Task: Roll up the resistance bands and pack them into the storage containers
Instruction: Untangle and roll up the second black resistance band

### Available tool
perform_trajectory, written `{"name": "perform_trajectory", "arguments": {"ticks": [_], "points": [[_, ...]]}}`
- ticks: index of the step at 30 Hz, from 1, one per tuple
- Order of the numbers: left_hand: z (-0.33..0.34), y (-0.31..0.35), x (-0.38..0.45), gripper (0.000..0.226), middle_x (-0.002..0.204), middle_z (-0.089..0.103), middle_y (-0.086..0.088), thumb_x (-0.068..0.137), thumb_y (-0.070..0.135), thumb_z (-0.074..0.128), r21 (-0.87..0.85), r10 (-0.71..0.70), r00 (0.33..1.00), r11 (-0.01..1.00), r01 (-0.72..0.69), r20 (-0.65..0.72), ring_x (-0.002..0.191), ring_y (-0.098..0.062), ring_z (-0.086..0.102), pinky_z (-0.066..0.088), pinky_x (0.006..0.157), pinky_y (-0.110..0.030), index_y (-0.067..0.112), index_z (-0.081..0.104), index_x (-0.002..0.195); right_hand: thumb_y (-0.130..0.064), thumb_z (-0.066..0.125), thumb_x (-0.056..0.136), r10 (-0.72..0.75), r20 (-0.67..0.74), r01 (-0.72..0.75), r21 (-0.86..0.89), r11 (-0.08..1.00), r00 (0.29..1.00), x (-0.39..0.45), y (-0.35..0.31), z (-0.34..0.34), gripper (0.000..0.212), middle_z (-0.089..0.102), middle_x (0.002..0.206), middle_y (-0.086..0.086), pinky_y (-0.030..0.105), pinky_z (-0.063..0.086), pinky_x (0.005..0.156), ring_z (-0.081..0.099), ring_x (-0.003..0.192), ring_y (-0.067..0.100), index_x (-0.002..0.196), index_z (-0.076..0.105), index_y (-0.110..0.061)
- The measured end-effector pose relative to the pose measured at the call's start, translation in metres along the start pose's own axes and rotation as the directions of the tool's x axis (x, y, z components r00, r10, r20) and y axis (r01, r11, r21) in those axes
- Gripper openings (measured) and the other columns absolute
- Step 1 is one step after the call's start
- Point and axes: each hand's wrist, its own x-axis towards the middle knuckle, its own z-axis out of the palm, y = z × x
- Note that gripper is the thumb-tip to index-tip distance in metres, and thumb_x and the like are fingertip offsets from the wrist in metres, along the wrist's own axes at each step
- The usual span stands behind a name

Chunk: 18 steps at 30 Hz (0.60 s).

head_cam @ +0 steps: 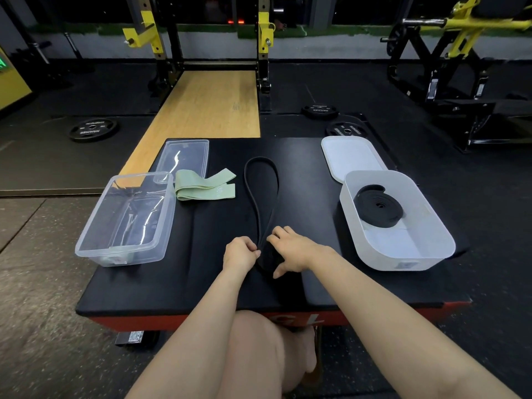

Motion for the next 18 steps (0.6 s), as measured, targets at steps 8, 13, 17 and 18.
{"name": "perform_trajectory", "arguments": {"ticks": [8, 13, 17, 18], "points": [[0.004, 0.002, -0.002, 0.018, 0.101, 0.061, 0.001, 0.089, 0.013, 0.061, 0.023, 0.037, 0.999, 0.999, -0.037, -0.021, 0.087, -0.013, 0.054, 0.043, 0.072, -0.025, 0.015, 0.059, 0.107, -0.045, 0.073, 0.076, 0.096, -0.084, -0.089, 0.092, 0.992, 0.992, -0.01, -0.001, 0.01, 0.095, 0.026, 0.147, 0.003, 0.039, 0.044, 0.098, 0.024, 0.134, 0.021, 0.148, 0.02, -0.011], [0.007, 0.0, -0.003, 0.028, 0.108, 0.064, 0.001, 0.09, 0.01, 0.059, -0.005, 0.047, 0.998, 0.999, -0.047, -0.038, 0.095, -0.014, 0.058, 0.044, 0.079, -0.024, 0.019, 0.062, 0.116, -0.046, 0.076, 0.073, 0.321, -0.109, -0.299, 0.177, 0.938, 0.941, -0.015, -0.012, 0.016, 0.088, 0.035, 0.136, 0.009, 0.038, 0.043, 0.094, 0.034, 0.128, 0.025, 0.138, 0.032, -0.006], [0.007, 0.002, -0.001, 0.027, 0.11, 0.064, 0.0, 0.09, 0.008, 0.059, -0.02, 0.035, 0.999, 0.999, -0.036, -0.038, 0.102, -0.017, 0.059, 0.044, 0.079, -0.022, 0.017, 0.063, 0.115, -0.06, 0.066, 0.076, 0.376, -0.132, -0.338, 0.243, 0.909, 0.917, -0.015, -0.02, 0.023, 0.087, 0.035, 0.135, 0.01, 0.036, 0.041, 0.096, 0.034, 0.128, 0.025, 0.136, 0.034, -0.004], [0.008, 0.002, 0.0, 0.027, 0.111, 0.064, -0.001, 0.09, 0.007, 0.058, -0.022, 0.034, 0.999, 0.999, -0.035, -0.042, 0.102, -0.017, 0.06, 0.044, 0.08, -0.023, 0.016, 0.063, 0.114, -0.064, 0.061, 0.077, 0.389, -0.165, -0.343, 0.251, 0.905, 0.906, -0.015, -0.023, 0.026, 0.089, 0.035, 0.136, 0.011, 0.036, 0.041, 0.097, 0.033, 0.129, 0.025, 0.136, 0.034, -0.004]]}}
